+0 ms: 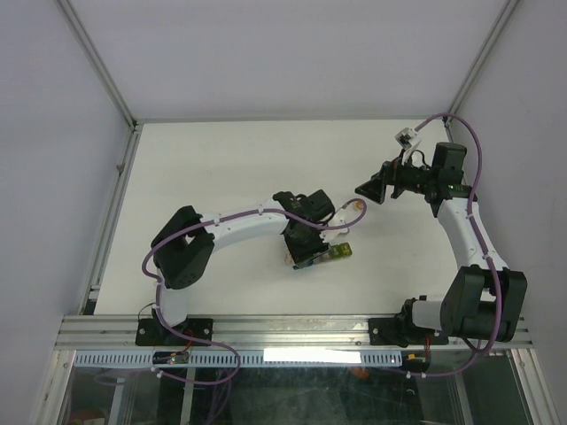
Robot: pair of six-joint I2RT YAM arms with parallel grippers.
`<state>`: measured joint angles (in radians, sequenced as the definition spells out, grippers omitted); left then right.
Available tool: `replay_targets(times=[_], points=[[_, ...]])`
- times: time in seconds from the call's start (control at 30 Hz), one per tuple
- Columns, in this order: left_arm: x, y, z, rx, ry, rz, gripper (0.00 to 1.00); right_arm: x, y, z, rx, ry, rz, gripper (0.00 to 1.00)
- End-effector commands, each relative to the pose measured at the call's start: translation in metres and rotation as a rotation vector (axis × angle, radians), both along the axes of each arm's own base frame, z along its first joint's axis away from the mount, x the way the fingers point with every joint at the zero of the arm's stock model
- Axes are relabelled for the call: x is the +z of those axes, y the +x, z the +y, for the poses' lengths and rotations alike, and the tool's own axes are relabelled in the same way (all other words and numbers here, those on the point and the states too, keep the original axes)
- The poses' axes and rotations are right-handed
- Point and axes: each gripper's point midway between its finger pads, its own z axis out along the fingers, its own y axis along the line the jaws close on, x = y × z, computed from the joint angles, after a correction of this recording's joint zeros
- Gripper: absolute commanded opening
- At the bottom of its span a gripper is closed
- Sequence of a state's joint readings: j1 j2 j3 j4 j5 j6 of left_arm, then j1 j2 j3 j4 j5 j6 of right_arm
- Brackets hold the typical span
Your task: Sort the pills into containers
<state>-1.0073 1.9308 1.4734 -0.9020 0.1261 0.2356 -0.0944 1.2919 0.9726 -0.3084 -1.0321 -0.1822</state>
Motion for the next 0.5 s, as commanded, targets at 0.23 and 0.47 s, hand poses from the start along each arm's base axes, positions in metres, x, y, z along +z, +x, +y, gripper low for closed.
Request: replay_targets(times=[0.23, 0.47], points=[[0.018, 0.0, -0.011, -0.001, -0.033, 0.004, 0.0, 0.026, 0.007, -0.003, -0.003, -0.01, -0.093, 0.99], [0.02, 0.0, -0.01, -0.026, -0.033, -0.039, 0.0, 0.026, 0.008, -0.004, -0.004, -0.009, -0.094, 1.0]])
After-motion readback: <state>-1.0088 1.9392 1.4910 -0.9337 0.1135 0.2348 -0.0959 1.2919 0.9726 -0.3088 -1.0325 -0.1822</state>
